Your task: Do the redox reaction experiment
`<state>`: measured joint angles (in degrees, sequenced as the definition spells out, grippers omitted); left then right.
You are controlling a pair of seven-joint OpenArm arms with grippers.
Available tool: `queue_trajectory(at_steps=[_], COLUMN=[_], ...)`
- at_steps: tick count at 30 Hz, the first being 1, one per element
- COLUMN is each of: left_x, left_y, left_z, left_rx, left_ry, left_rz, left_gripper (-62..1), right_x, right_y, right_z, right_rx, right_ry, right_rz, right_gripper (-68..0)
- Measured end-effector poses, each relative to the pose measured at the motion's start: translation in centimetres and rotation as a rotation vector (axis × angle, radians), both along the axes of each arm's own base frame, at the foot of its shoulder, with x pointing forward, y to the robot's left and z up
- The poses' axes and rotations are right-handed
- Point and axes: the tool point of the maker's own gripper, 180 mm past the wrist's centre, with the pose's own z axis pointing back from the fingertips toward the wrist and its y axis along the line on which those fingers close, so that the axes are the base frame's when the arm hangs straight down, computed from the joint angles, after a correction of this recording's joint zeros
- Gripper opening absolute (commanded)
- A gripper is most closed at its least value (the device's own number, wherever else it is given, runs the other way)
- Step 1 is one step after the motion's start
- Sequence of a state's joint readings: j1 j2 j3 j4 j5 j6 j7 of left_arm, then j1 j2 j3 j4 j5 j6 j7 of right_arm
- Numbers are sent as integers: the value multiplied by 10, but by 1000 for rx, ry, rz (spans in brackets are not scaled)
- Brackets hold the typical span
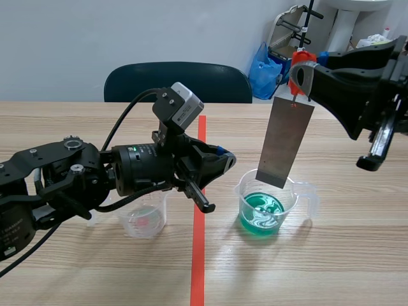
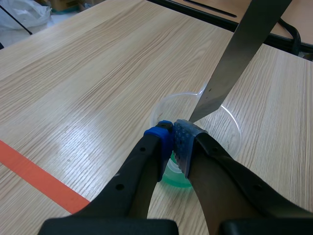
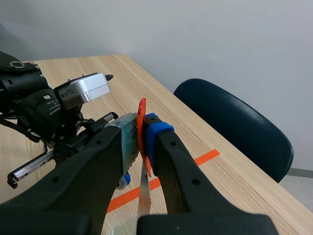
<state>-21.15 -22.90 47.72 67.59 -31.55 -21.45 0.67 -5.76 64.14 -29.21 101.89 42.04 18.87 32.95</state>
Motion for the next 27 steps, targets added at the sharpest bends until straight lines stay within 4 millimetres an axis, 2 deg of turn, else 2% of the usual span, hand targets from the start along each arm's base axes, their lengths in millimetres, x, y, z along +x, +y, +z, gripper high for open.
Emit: queue_trajectory(at_steps=[23, 27], left_x=[0, 1], left_y=[0, 14], left_z=[-1, -4], left_rx=[5, 33], left_ry=[3, -6], left_rz=[-1, 4], left_gripper=[-590, -590], right_x=[0, 0], right_y=[0, 0], right_z=[0, 0], right_rx=[0, 0], right_ry=[0, 0], right_rz=[0, 0], right_gripper=[-669, -669])
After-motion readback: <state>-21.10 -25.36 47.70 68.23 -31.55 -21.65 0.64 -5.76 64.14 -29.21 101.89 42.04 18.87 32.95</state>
